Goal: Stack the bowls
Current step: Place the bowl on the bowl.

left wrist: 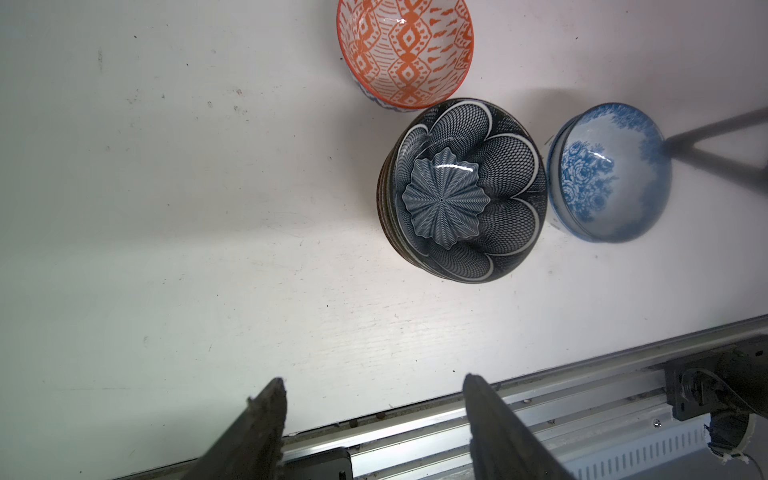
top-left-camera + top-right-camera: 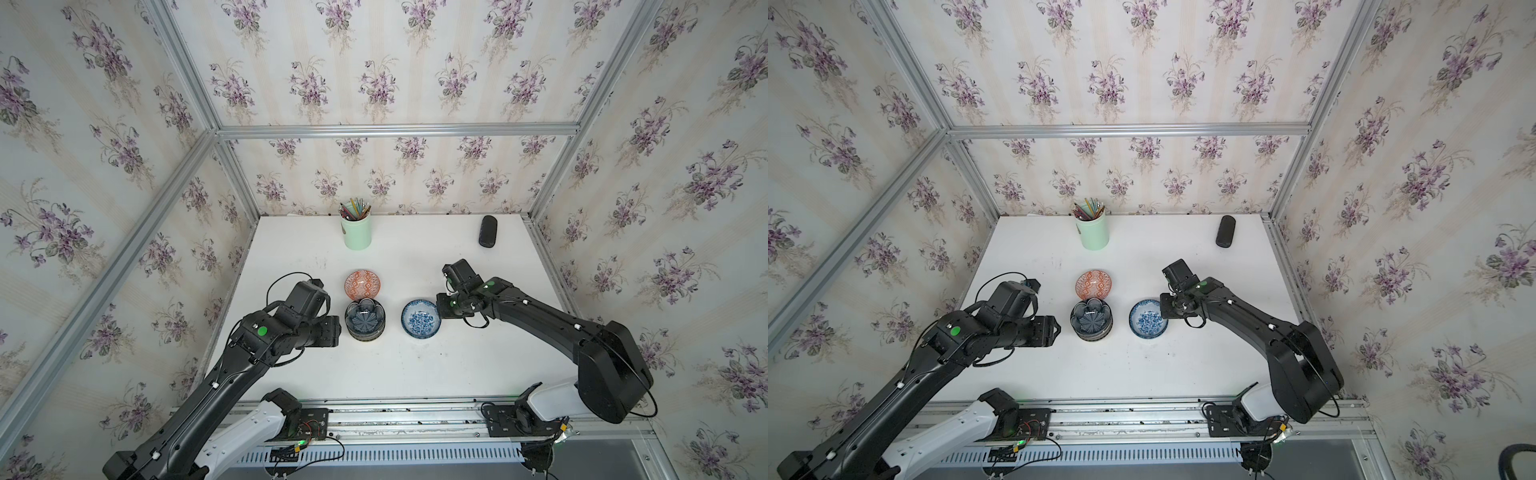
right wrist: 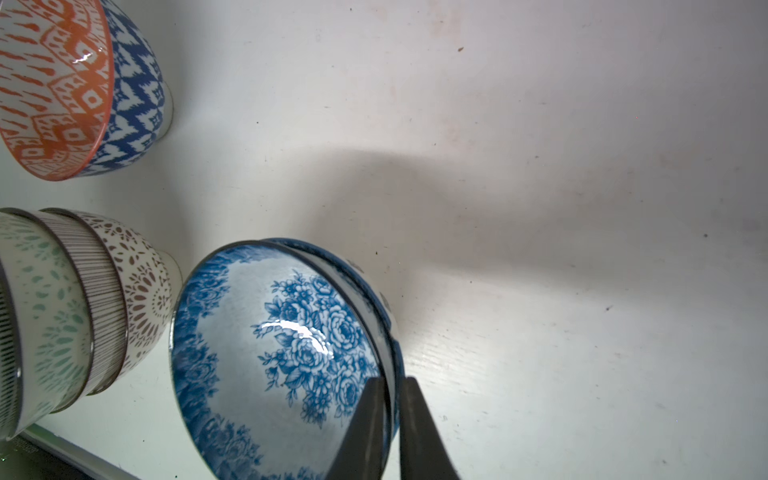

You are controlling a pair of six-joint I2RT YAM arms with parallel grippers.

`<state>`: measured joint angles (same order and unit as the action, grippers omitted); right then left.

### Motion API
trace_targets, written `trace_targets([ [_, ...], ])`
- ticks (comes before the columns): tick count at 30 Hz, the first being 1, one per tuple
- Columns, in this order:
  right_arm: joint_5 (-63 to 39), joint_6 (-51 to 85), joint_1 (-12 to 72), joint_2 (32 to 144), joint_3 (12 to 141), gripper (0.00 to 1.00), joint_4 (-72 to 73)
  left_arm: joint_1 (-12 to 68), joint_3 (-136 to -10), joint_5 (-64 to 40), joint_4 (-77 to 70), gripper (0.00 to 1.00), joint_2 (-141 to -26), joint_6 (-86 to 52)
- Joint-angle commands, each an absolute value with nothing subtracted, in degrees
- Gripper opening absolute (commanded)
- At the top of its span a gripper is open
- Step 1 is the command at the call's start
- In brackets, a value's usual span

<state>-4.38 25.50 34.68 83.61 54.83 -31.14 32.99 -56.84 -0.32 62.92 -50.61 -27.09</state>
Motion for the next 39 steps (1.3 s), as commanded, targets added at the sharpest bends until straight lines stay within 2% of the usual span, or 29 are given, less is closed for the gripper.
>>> trace_targets([
  [1,-4.82,25.11,34.64,83.76,54.94,0.13,-30.89,32.96,-56.78,-0.18,62.49,0.69,-50.55,-26.38],
  [28,-6.59,25.04,34.63,83.97,54.73,0.13,-30.76,32.96,-56.78,-0.18,62.51,0.69,-50.45,-26.46],
  [31,-6.64,24.75,34.61,82.73,54.94,0.2,-31.05,32.96,-56.85,-0.05,62.5,0.69,-50.52,-26.48],
  [33,-7.12,24.46,34.6,81.15,55.02,0.28,-30.82,32.9,-57.18,0.11,62.54,0.7,-50.81,-26.47],
  [36,-7.28,24.3,34.63,77.62,54.66,0.46,-29.73,31.99,-58.68,0.89,62.73,0.7,-52.41,-26.49],
  [39,-6.5,24.34,34.62,75.08,54.23,0.53,-29.15,30.04,-61.59,0.17,59.7,0.7,-56.12,-25.98],
])
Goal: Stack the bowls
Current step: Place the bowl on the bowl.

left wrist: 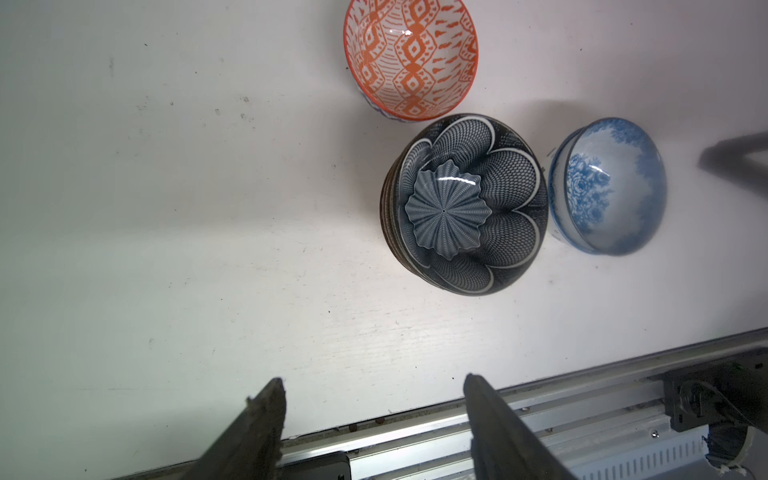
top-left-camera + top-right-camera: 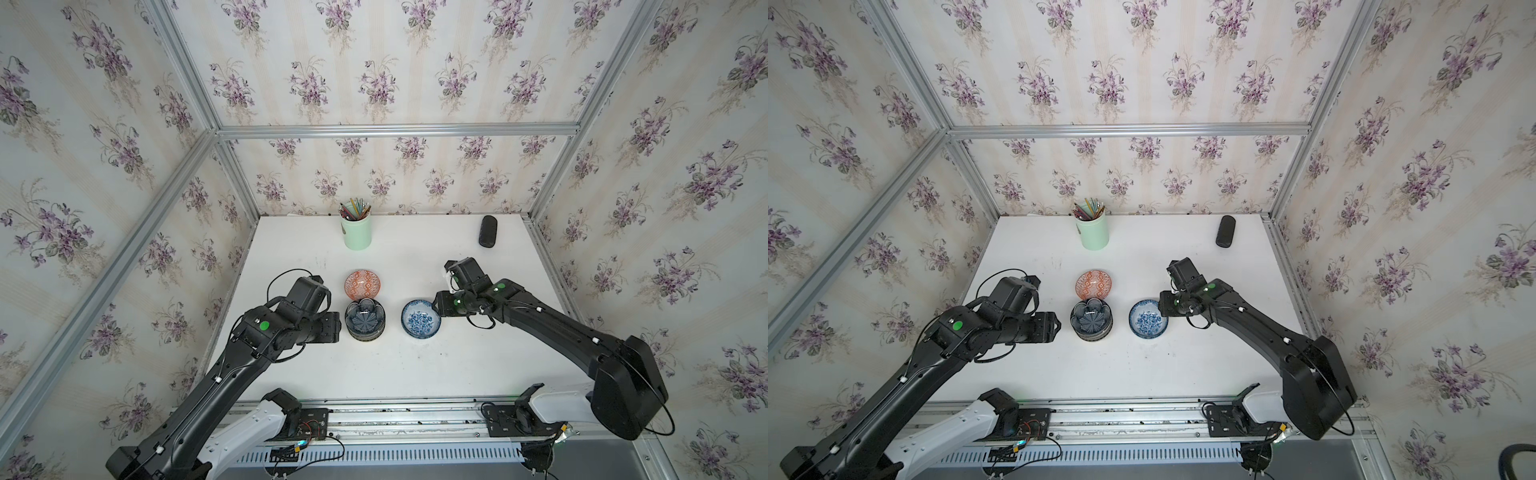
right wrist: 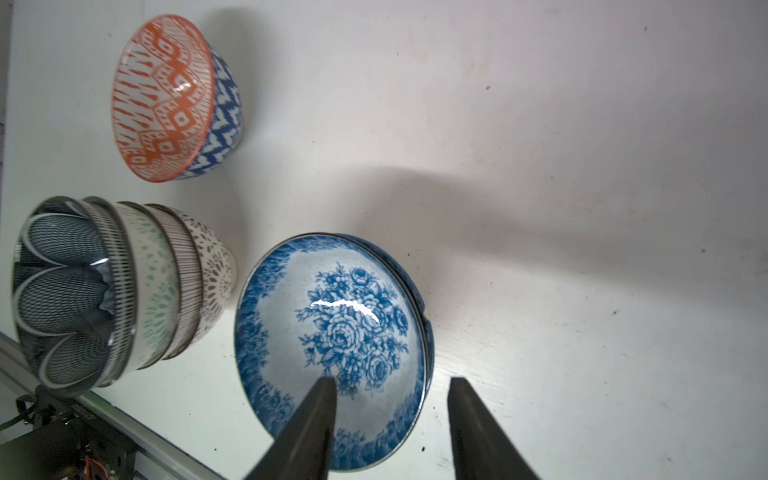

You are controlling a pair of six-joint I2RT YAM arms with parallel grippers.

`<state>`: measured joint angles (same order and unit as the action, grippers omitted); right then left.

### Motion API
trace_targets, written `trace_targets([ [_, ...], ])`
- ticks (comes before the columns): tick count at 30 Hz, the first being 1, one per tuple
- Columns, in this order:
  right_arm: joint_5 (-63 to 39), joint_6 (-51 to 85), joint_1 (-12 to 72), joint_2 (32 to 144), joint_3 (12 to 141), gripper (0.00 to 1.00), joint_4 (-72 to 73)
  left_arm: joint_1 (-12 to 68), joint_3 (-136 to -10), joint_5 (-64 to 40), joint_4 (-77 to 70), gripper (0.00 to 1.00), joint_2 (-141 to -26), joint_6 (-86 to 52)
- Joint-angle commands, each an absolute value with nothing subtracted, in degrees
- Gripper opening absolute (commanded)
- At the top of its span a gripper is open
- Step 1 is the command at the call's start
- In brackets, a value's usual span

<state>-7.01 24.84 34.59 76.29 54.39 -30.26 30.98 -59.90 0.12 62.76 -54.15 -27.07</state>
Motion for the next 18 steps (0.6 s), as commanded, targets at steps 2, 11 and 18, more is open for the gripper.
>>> trace_targets([
  [2,-6.41,24.43,34.63,74.22,54.14,0.54,-29.44,28.74,-64.49,-0.84,57.43,0.7,-60.05,-25.5],
  [11,-6.07,24.87,34.63,71.05,52.57,0.55,-30.36,20.11,-73.62,-8.16,46.92,0.7,-83.5,-23.93],
  [18,-6.24,24.93,34.63,71.08,52.7,0.55,-31.36,14.35,-78.64,-13.52,45.36,0.61,-97.85,-22.36],
])
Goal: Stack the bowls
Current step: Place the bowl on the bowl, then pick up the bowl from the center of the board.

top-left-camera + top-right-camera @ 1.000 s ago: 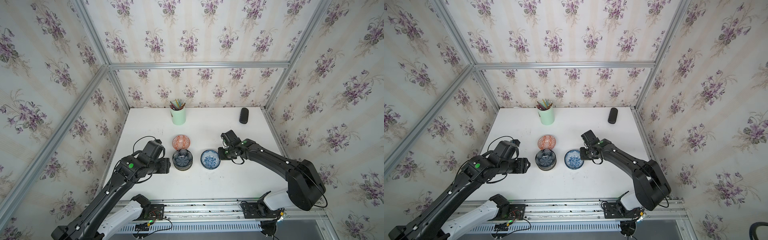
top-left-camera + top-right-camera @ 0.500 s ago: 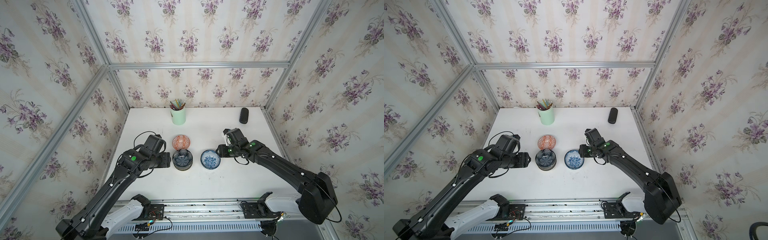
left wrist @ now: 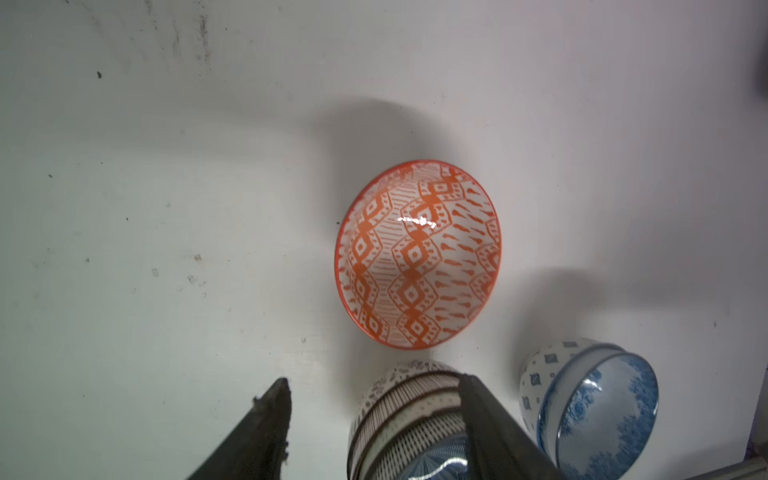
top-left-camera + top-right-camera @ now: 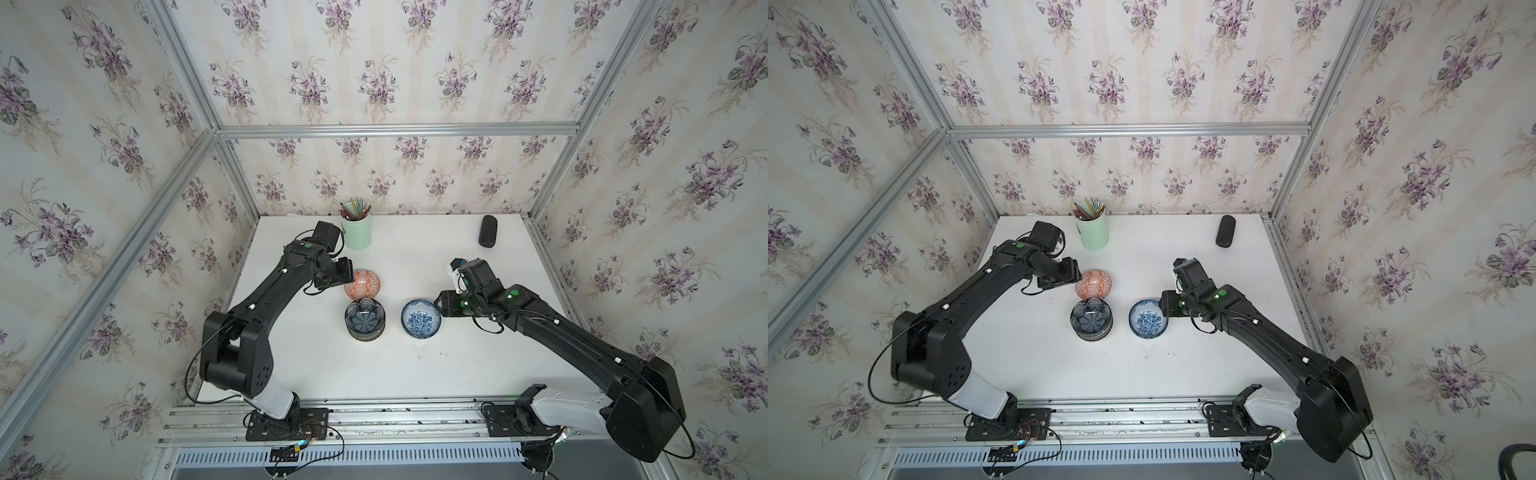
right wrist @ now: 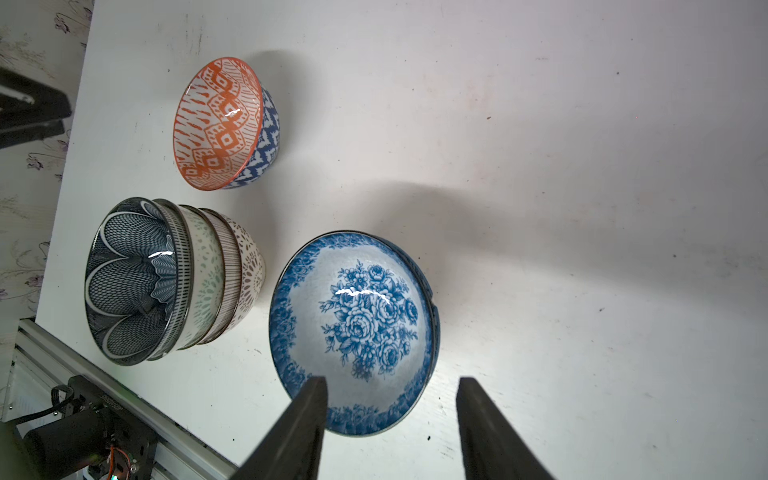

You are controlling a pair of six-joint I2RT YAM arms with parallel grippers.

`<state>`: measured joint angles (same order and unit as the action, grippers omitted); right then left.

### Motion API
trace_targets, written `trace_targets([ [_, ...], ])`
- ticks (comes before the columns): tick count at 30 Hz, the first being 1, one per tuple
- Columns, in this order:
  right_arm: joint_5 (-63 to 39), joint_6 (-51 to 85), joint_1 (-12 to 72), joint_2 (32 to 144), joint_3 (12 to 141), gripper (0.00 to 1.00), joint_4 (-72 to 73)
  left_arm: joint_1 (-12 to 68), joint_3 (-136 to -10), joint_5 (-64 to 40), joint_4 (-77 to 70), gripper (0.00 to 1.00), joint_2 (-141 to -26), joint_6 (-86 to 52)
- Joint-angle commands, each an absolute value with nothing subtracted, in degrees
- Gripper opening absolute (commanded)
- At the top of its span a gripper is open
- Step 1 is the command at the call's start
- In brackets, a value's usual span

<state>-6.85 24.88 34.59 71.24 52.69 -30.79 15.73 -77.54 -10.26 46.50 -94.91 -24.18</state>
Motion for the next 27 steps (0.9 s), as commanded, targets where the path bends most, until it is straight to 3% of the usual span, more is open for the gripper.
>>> trace_targets([
  [1,-6.24,25.0,34.63,71.03,52.73,0.55,-31.37,13.97,-78.97,-13.39,45.25,0.58,-99.19,-22.05],
  [11,-6.86,25.22,34.61,71.63,52.73,0.55,-31.8,13.28,-77.9,-16.05,41.84,0.41,-104.61,-20.3],
  [17,-6.99,25.22,34.63,71.41,52.71,0.55,-32.2,13.24,-77.7,-16.93,41.01,0.38,-107.25,-20.35],
  [27,-7.31,25.08,34.58,72.17,52.1,0.55,-32.07,12.86,-76.64,-16.96,39.77,0.23,-108.03,-20.46],
])
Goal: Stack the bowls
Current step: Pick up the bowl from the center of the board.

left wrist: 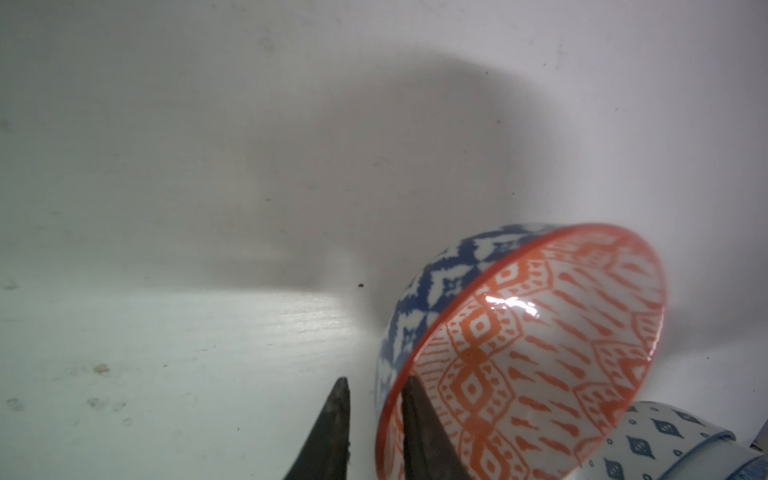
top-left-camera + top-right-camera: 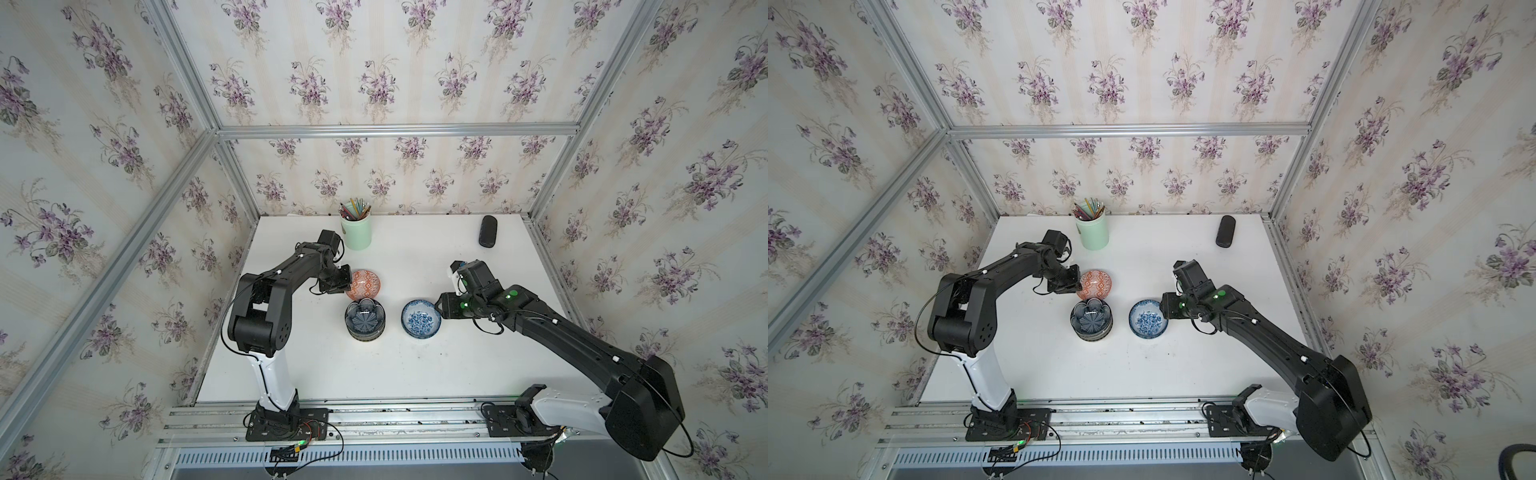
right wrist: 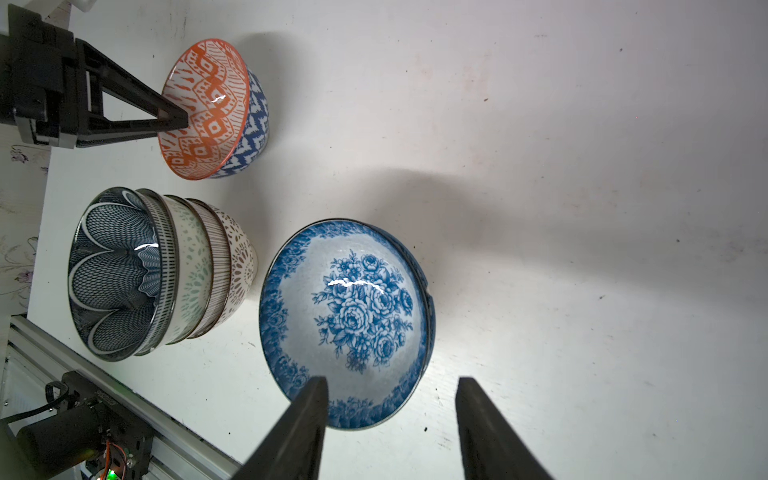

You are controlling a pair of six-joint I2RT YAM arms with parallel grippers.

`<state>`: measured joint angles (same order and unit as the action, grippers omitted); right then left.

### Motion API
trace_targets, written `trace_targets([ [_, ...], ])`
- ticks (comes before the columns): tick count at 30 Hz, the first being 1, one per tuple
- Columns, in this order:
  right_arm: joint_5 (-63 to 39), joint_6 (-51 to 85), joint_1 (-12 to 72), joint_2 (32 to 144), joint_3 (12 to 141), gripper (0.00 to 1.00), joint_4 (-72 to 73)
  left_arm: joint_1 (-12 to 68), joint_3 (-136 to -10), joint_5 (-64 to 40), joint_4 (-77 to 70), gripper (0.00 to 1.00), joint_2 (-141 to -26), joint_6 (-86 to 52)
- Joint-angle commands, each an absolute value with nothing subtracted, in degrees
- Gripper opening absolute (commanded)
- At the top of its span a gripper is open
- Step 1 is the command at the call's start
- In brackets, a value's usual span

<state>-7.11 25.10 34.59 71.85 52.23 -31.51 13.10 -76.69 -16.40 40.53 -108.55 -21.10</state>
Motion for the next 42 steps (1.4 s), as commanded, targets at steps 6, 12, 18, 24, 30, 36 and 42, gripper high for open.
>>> trace_targets([
  [6,-7.77,25.22,34.62,72.87,52.38,0.54,-32.2,12.84,-76.99,-17.31,40.05,0.11,-108.01,-20.42],
  [12,-7.99,25.21,34.63,72.86,52.38,0.54,-32.42,12.92,-78.86,-17.23,41.33,0.0,-108.18,-20.62],
  [18,-7.99,25.22,34.62,72.69,52.38,0.54,-32.5,12.91,-83.38,-16.49,45.23,0.0,-107.53,-21.23],
  [24,-8.21,25.18,34.62,72.61,53.39,0.54,-33.1,12.86,-87.99,-16.04,52.35,0.0,-103.84,-20.97],
  [30,-9.4,25.2,34.63,72.84,56.12,0.54,-34.49,13.18,-89.14,-18.6,60.3,0.0,-98.13,-18.77],
  [36,-11.01,25.19,34.7,73.07,60.49,0.54,-37.23,14.49,-86.4,-21.07,66.76,0.0,-89.85,-15.73],
  [42,-12.92,25.44,34.78,73.31,63.47,0.54,-39.31,19.35,-83.67,-22.45,70.27,0.0,-82.72,-16.96],
])
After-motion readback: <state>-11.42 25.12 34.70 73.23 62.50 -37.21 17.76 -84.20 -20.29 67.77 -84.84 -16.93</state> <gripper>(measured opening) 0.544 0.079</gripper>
